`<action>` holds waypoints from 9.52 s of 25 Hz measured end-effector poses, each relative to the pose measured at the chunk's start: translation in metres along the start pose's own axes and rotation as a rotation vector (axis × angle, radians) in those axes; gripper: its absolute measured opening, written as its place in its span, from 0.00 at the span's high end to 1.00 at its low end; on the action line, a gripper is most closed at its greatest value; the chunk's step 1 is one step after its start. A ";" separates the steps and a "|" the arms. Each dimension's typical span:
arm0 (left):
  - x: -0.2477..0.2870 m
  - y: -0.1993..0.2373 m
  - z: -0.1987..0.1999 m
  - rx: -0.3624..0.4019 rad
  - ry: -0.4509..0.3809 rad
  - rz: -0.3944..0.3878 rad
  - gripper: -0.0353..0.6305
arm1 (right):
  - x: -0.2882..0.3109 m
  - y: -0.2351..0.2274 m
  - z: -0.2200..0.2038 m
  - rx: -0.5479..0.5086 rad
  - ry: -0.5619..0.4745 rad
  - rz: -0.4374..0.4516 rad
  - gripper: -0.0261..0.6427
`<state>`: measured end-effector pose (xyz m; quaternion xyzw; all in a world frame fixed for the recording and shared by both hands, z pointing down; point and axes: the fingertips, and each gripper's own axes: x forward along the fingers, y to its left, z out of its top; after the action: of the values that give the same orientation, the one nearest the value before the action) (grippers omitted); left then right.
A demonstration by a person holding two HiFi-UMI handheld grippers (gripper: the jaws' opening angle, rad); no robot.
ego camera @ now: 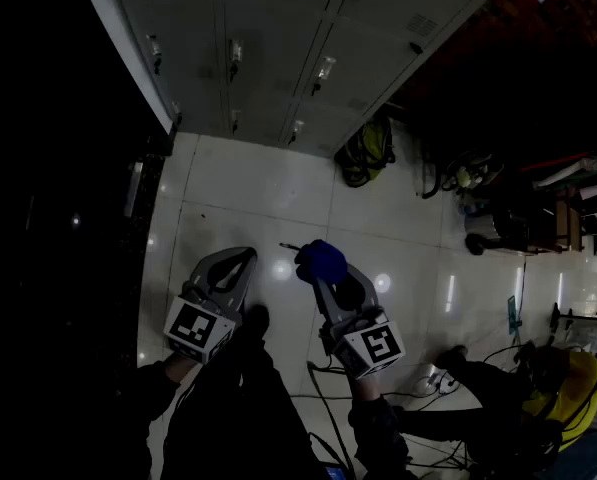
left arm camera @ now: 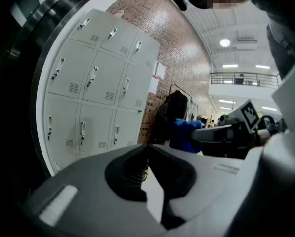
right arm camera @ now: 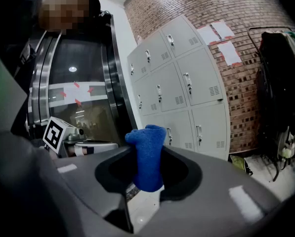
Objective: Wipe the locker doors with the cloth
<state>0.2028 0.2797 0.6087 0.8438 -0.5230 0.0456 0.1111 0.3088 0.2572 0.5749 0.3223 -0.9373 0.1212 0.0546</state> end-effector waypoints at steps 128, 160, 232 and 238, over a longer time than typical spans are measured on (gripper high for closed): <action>0.144 0.419 0.245 -0.133 0.014 -0.304 0.98 | 0.532 -0.073 0.270 -0.772 0.430 -0.138 0.78; 0.110 0.424 0.217 -0.107 0.116 -0.249 0.98 | 0.571 -0.081 0.177 -0.907 0.290 -0.236 0.78; 0.148 0.396 0.241 -0.096 0.053 -0.376 0.98 | 0.489 -0.077 0.436 -1.106 0.091 -0.415 0.78; 0.149 0.397 0.237 -0.099 0.065 -0.372 0.98 | 0.492 -0.086 0.409 -1.043 0.129 -0.400 0.78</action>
<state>-0.0938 -0.0759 0.4624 0.9175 -0.3559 0.0259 0.1756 -0.0343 -0.2063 0.2856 0.4161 -0.7885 -0.3514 0.2858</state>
